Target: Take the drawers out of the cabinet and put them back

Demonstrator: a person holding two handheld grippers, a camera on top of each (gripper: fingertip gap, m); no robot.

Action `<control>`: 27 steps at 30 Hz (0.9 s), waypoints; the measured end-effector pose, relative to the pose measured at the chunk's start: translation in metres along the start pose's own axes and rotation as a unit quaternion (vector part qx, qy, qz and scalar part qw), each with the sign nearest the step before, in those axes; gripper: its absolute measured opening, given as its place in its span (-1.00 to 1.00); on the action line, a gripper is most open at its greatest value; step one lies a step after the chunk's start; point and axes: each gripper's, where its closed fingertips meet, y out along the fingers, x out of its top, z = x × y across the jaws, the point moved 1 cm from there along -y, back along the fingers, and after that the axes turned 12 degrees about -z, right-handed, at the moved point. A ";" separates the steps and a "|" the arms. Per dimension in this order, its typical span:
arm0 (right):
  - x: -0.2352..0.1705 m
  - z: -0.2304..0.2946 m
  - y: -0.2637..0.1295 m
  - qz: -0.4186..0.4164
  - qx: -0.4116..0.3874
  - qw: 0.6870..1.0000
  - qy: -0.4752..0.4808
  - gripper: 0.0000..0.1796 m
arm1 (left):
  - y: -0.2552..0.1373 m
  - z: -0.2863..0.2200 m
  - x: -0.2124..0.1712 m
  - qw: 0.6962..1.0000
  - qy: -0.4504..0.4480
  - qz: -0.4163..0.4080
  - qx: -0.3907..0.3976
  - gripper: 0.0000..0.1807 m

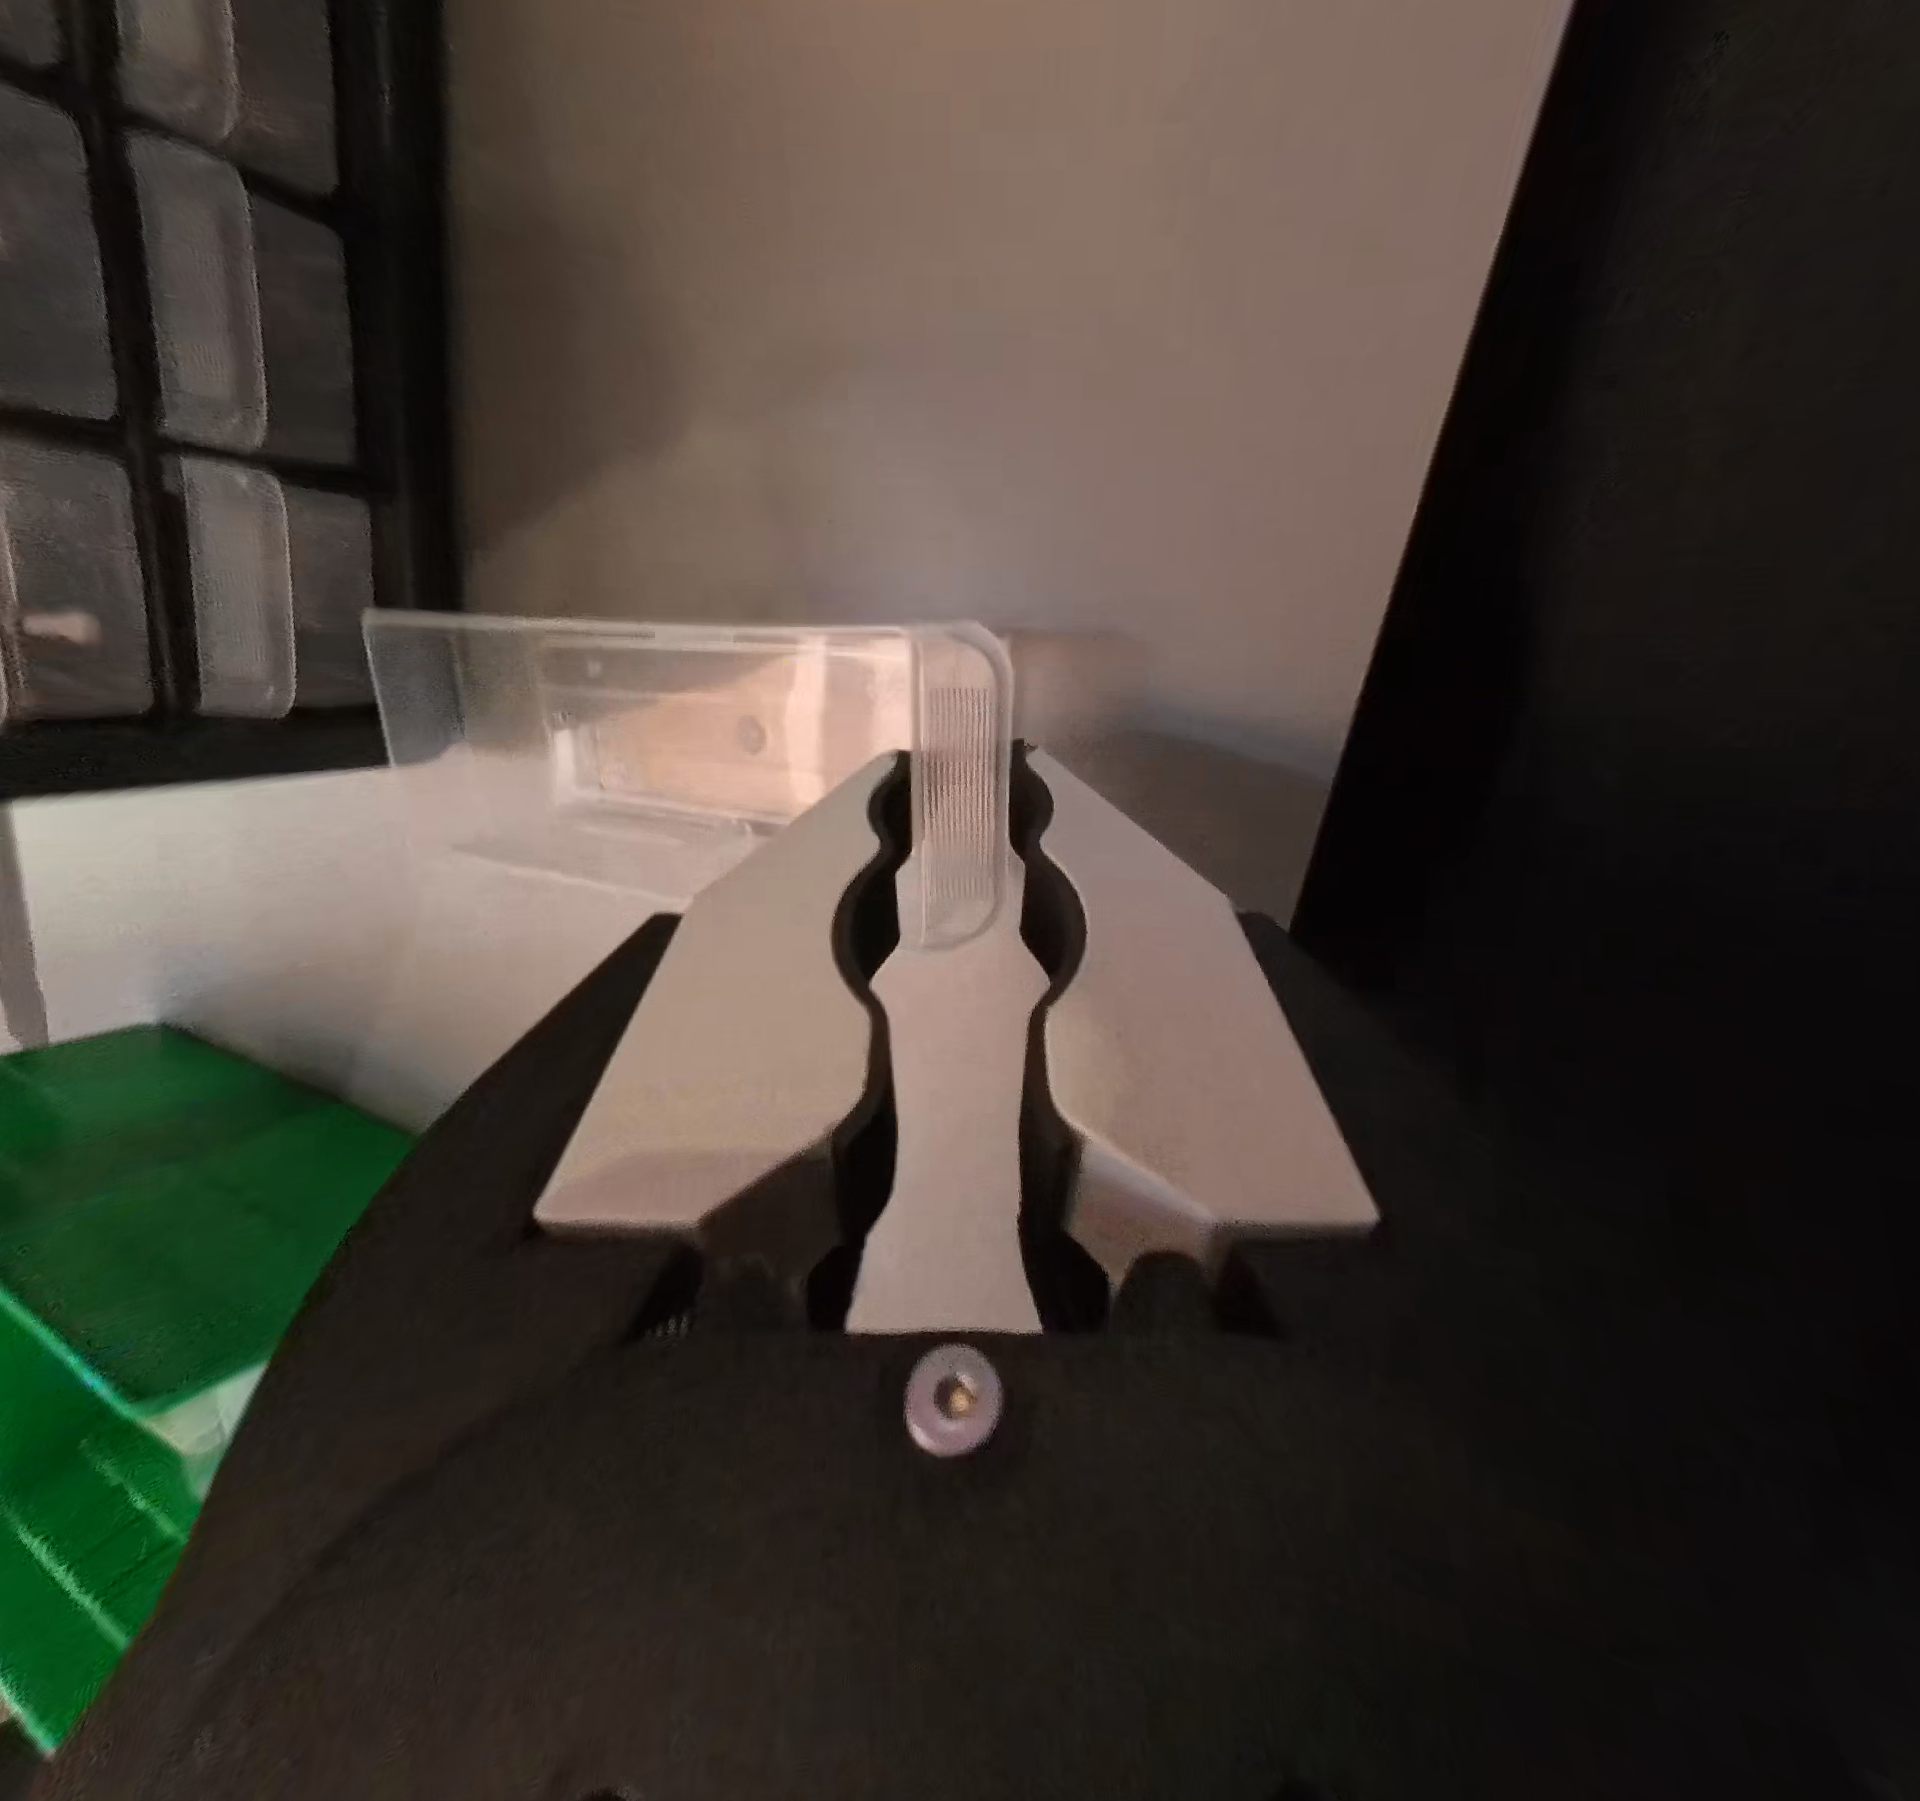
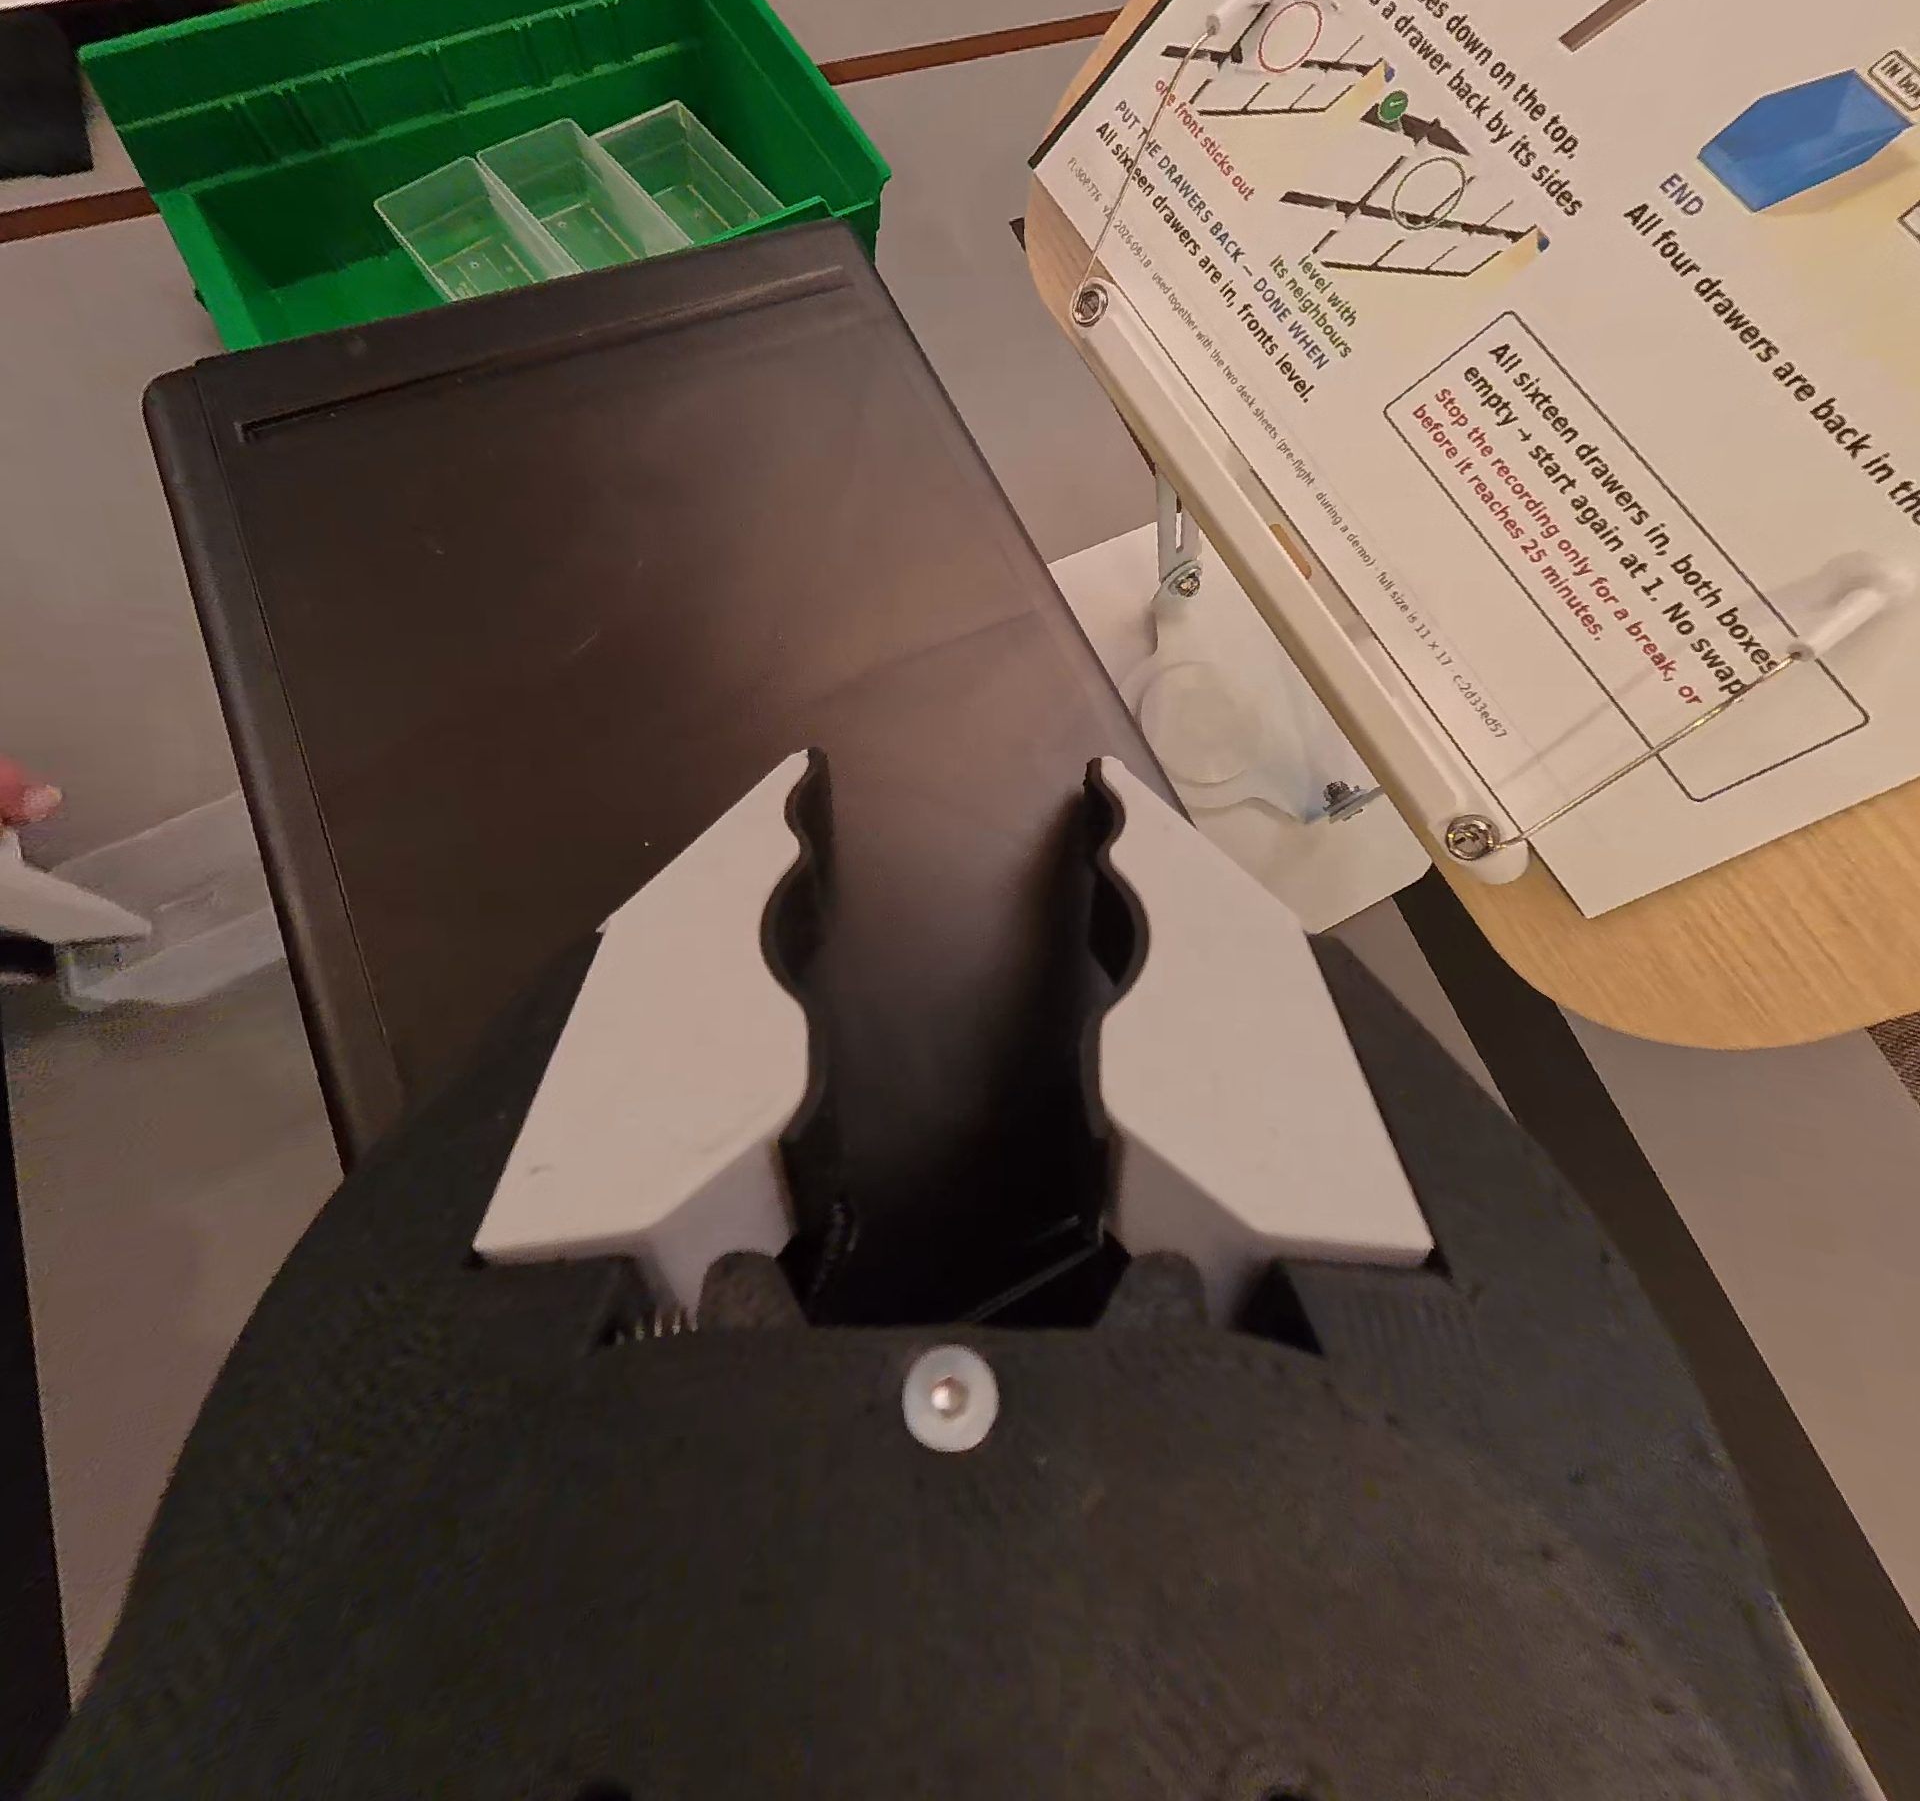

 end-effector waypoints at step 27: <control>0.001 -0.001 -0.001 -0.011 -0.001 1.000 0.000 -0.50 | -0.006 0.023 -0.053 0.861 -0.445 -0.066 0.239 -0.25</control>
